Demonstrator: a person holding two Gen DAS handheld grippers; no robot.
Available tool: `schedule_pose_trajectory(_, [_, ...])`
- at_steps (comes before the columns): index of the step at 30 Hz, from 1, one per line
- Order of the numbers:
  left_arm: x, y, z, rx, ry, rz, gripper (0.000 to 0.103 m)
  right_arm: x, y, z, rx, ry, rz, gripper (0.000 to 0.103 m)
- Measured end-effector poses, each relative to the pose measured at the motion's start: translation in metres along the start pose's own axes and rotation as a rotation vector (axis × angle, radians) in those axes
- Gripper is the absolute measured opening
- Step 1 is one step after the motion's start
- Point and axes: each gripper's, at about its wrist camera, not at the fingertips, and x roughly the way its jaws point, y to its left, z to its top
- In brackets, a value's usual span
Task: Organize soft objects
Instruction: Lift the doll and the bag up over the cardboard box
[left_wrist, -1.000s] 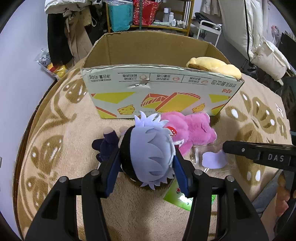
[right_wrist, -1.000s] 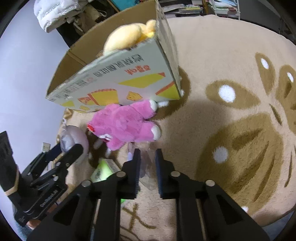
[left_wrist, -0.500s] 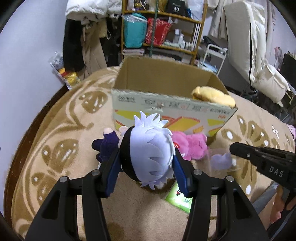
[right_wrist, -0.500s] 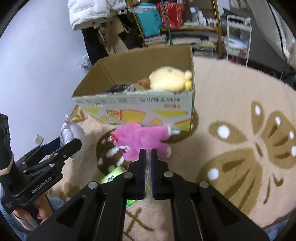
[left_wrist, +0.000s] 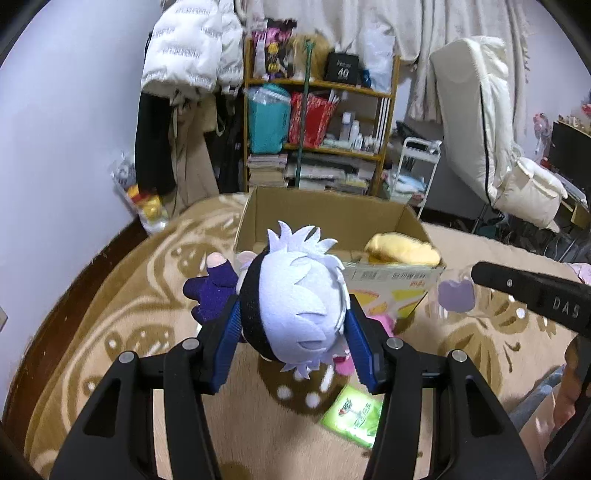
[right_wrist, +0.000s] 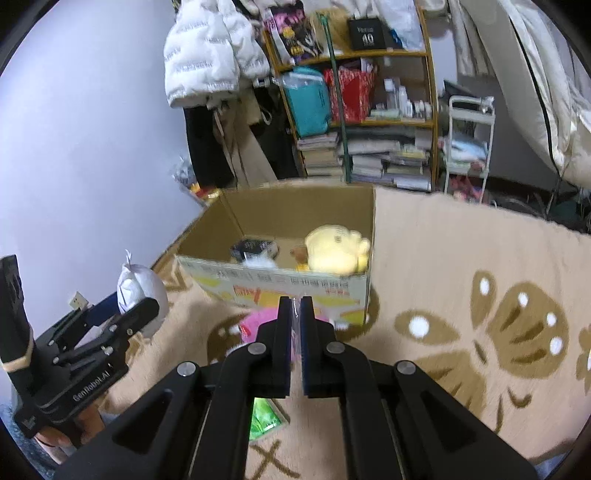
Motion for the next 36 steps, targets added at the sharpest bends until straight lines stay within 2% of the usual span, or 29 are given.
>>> schedule_pose_trajectory(7, [-0.01, -0.005, 0.019, 0.021, -0.087, -0.005, 0.053, -0.018, 0.006, 0.024, -0.013, -0.085, 0.053, 0.005])
schedule_pose_trajectory(12, [0.002, -0.005, 0.039, 0.026, -0.116, -0.004, 0.053, -0.012, 0.01, 0.043, -0.047, -0.12, 0.063, 0.005])
schedule_pose_trajectory(19, [0.034, -0.004, 0.058, 0.044, -0.121, -0.014, 0.053, 0.015, 0.006, 0.057, -0.041, -0.139, 0.103, 0.005])
schedule_pose_trajectory(25, [0.062, -0.001, 0.062, 0.034, -0.1, -0.015, 0.053, 0.047, 0.006, 0.057, -0.064, -0.13, 0.123, 0.005])
schedule_pose_trajectory(36, [0.083, 0.0, 0.059, 0.011, -0.093, -0.055, 0.054, 0.071, 0.0, 0.055, -0.04, -0.13, 0.18, 0.005])
